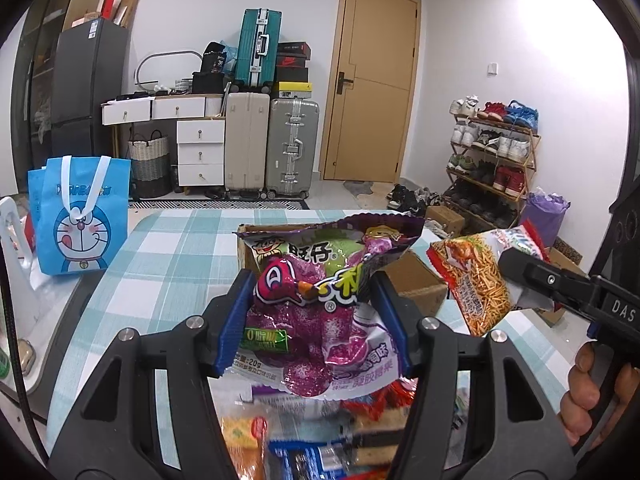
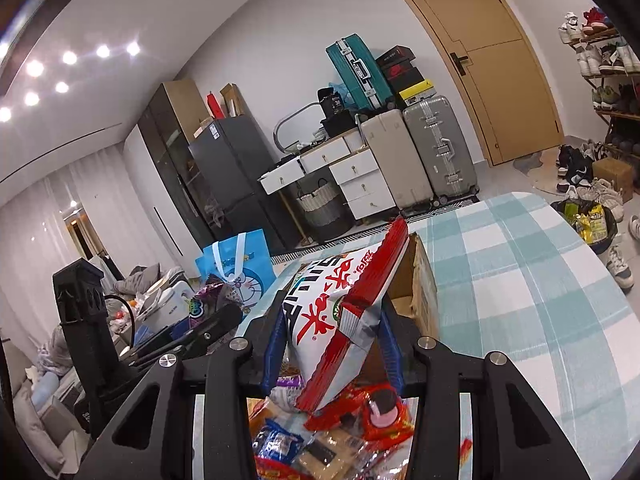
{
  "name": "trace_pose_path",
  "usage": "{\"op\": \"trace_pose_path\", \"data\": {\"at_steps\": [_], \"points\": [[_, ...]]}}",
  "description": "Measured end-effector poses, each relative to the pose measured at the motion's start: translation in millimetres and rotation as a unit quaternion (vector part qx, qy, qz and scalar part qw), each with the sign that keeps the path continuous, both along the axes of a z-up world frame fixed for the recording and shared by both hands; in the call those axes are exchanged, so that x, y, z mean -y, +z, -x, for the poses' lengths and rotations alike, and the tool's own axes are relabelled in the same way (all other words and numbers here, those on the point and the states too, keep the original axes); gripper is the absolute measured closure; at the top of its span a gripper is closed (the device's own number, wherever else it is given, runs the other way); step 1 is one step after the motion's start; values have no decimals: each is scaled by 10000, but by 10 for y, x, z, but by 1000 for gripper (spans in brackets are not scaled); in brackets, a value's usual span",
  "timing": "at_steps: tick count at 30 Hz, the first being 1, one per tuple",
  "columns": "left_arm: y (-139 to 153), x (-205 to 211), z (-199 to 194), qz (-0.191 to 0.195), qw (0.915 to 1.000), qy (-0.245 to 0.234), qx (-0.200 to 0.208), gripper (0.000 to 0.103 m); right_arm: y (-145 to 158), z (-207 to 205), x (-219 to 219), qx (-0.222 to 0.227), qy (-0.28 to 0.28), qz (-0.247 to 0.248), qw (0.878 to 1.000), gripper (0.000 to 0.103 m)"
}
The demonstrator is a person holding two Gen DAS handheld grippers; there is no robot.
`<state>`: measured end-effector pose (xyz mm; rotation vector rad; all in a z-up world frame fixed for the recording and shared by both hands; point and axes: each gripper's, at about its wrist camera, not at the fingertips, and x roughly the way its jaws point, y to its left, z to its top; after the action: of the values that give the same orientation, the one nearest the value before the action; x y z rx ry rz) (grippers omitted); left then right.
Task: Organize snacks
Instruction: 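Carry both bags over the cardboard box and lower them inside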
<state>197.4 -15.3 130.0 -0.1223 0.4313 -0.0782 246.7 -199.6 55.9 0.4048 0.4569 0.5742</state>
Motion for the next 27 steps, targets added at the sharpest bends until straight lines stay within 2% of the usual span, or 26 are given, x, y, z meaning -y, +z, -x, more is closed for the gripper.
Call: {"op": "trace_pose_path", "data": {"at_steps": [9, 17, 24, 27], "points": [[-90, -153, -517, 64, 9996, 168, -218, 47, 47, -414, -162, -88, -83, 181, 9998, 62], [-188, -229, -815, 8, 9993, 227, -287, 47, -28, -730, -329, -203, -129, 413, 9989, 62], [-328, -242, -1037, -61, 9987, 287, -428, 47, -121, -962, -465, -359, -138, 637, 9972, 62], [-387, -229, -1130, -214, 9978, 355, -508, 47, -137, -1042, -520, -395, -124, 736, 9964, 62]]}}
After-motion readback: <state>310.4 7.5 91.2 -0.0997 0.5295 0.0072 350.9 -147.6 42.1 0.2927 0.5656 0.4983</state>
